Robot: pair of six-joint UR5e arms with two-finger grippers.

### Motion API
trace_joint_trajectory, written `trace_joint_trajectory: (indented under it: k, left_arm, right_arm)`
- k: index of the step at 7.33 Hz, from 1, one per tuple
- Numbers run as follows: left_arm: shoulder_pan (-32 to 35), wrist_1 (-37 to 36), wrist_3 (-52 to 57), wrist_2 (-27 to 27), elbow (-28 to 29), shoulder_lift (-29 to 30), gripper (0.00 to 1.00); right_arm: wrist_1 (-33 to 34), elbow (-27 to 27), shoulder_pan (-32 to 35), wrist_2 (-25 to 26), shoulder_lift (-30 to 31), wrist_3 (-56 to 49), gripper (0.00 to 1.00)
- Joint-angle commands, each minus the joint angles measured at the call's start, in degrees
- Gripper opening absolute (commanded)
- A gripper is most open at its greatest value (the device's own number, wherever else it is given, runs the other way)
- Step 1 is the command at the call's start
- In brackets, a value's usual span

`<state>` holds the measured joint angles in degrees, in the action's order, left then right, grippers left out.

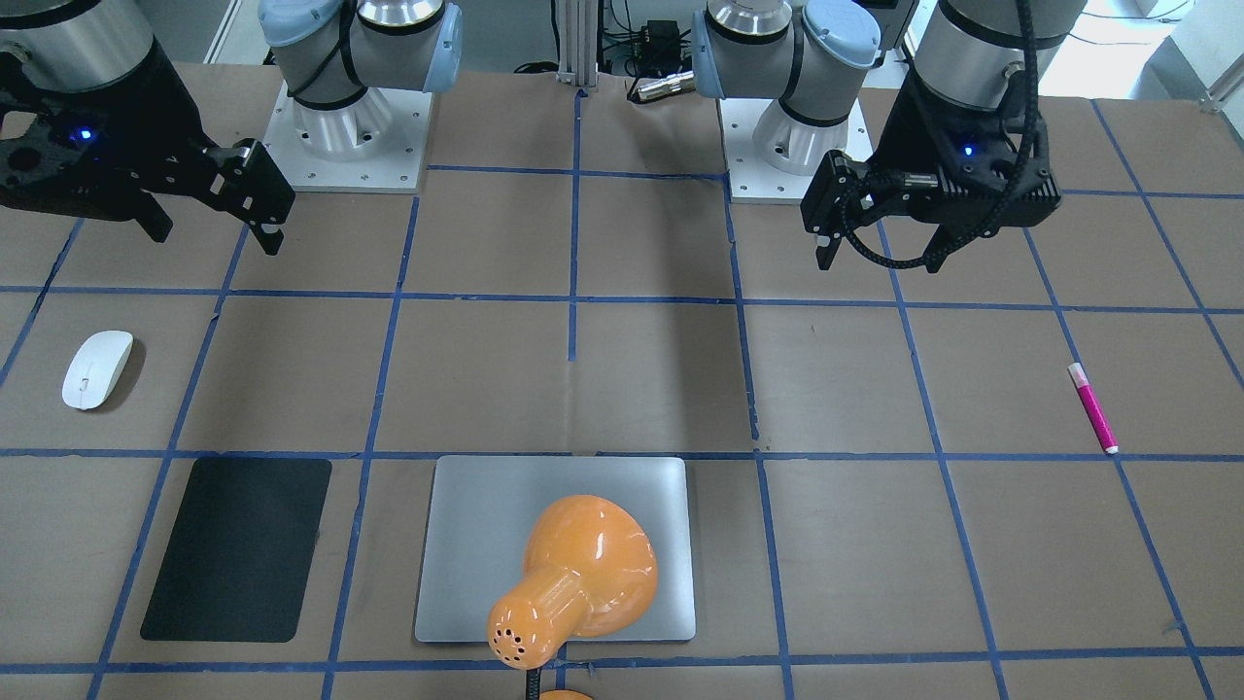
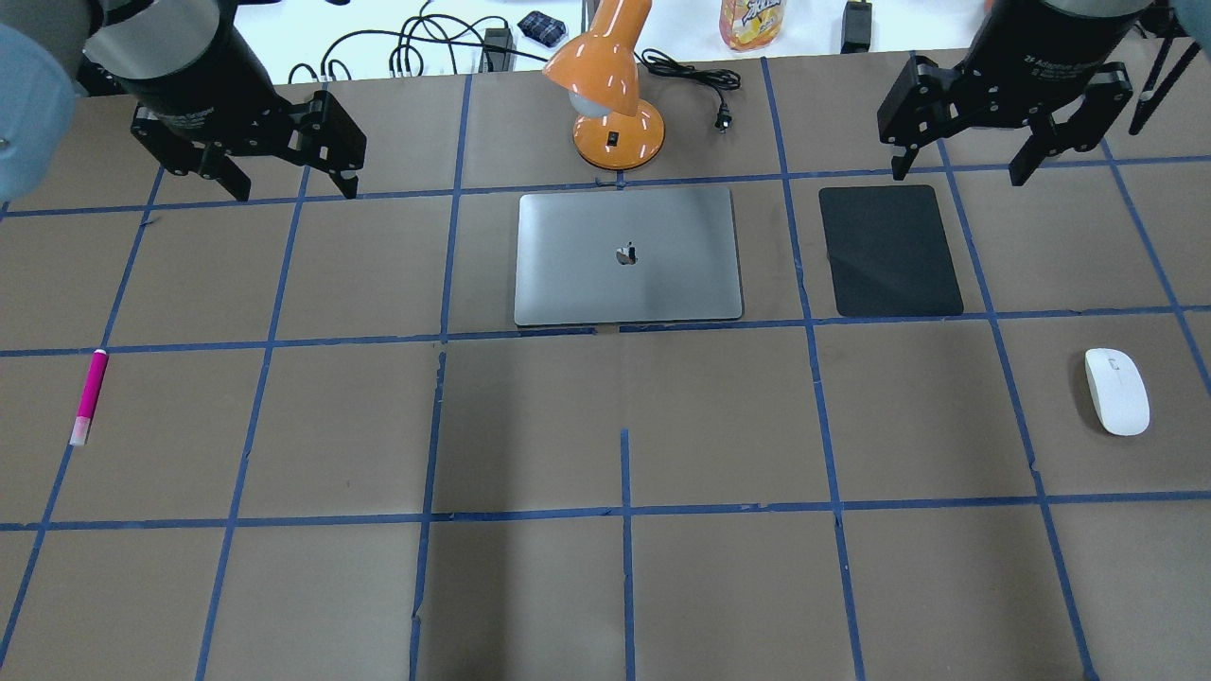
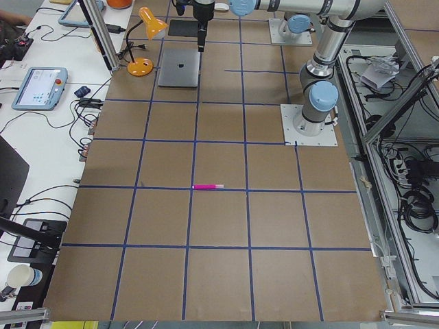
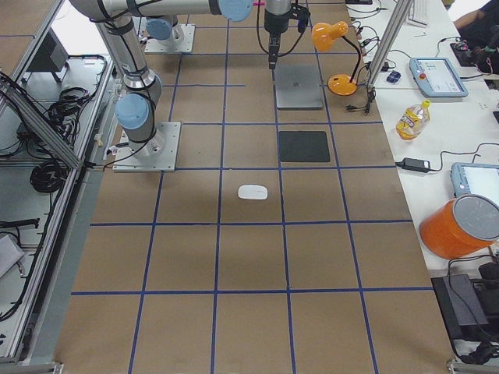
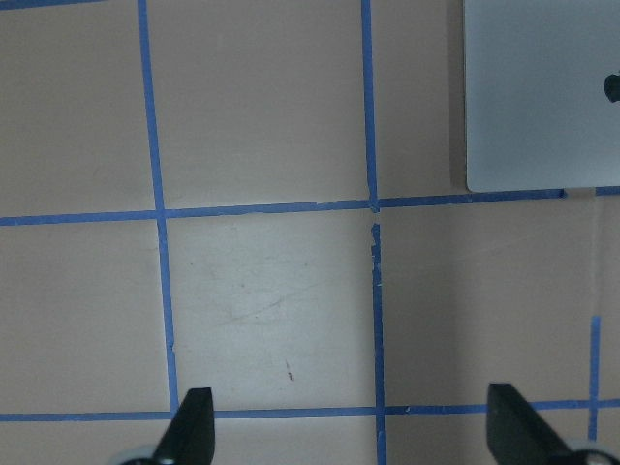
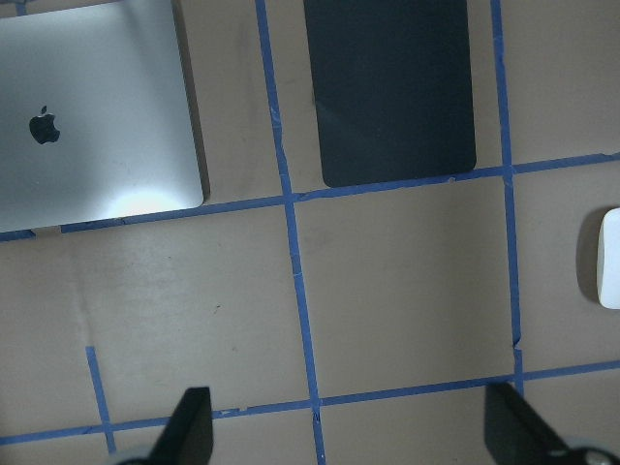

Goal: Place pen and mouse around notebook

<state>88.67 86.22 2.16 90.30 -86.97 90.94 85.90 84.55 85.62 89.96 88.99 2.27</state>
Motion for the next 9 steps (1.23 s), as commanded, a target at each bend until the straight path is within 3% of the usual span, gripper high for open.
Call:
trace_joint_trajectory:
  k: [1, 5, 6, 7, 9]
  left_arm:
    - [0.1, -1.2, -1.3, -0.2, 0.4, 1.1, 1.0]
    - [0.3, -1.0, -1.5, 0.2, 0.5, 1.3, 1.0]
    - [0.3, -1.0, -1.5, 0.1, 0.6, 1.2, 1.0]
    - [0.3, -1.0, -1.5, -0.1, 0.5, 1.3, 1.0]
    - [-0.2, -0.9, -0.6, 0.1, 0.5, 1.2, 1.0]
  right_arm:
    - [0.1, -0.2, 0.1, 0.0, 0.0, 0.0, 1.0]
    - [-0.1, -1.7, -1.1, 0.7, -0.4, -0.5, 1.0]
    - [-0.7, -3.0, -4.0, 0.8, -0.7, -2.2, 1.0]
    - [-1.9, -3.9, -8.2, 0.6, -0.9, -11.3, 1.0]
    - [-1.2, -2.8, -15.6, 1.0, -2.0, -15.4, 1.0]
